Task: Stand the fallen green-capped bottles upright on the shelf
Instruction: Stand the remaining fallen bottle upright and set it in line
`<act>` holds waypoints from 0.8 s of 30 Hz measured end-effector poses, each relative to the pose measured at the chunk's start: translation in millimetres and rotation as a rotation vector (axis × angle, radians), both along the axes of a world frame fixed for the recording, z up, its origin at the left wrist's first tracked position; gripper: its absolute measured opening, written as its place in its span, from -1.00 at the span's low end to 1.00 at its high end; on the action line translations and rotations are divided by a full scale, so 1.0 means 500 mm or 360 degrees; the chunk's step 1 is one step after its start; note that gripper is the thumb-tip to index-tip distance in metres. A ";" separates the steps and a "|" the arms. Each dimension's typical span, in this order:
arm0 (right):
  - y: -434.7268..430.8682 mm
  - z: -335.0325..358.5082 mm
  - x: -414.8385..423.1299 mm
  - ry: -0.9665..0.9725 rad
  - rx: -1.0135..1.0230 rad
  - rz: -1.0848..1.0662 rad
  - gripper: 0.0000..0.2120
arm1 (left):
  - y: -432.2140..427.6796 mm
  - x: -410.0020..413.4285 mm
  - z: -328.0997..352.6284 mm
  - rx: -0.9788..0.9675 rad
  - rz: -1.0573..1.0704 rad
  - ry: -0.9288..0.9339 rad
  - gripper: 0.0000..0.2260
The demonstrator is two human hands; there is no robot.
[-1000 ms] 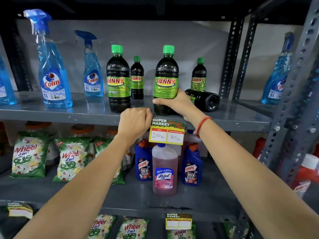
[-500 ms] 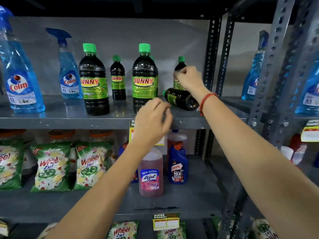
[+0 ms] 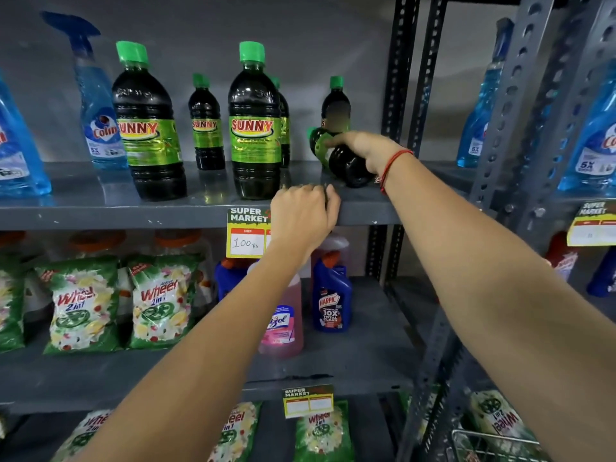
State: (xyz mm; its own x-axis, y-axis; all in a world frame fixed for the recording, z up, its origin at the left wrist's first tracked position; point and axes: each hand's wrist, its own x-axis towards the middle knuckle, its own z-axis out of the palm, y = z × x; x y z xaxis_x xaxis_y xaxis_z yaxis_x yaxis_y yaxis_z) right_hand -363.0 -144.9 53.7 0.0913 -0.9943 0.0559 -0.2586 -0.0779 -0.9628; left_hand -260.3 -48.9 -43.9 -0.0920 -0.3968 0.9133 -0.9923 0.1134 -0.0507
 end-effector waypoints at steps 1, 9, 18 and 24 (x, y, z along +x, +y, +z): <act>0.003 -0.006 -0.004 -0.0201 0.0007 -0.0005 -0.38 | 0.000 0.000 0.000 -0.0016 -0.0004 0.0004 -0.60; 0.015 -0.039 -0.012 -0.0877 -0.0370 -0.0210 -0.28 | -0.005 0.001 -0.004 -0.0094 -0.0019 -0.0003 -0.62; 0.005 -0.033 -0.030 -0.0048 -0.0650 -0.0141 -0.24 | -0.008 -0.001 -0.006 -0.0135 0.0000 0.0013 -0.62; -0.012 -0.054 -0.059 -0.0056 -0.0399 0.0224 -0.57 | -0.008 -0.003 -0.005 -0.0114 0.0004 0.0014 -0.61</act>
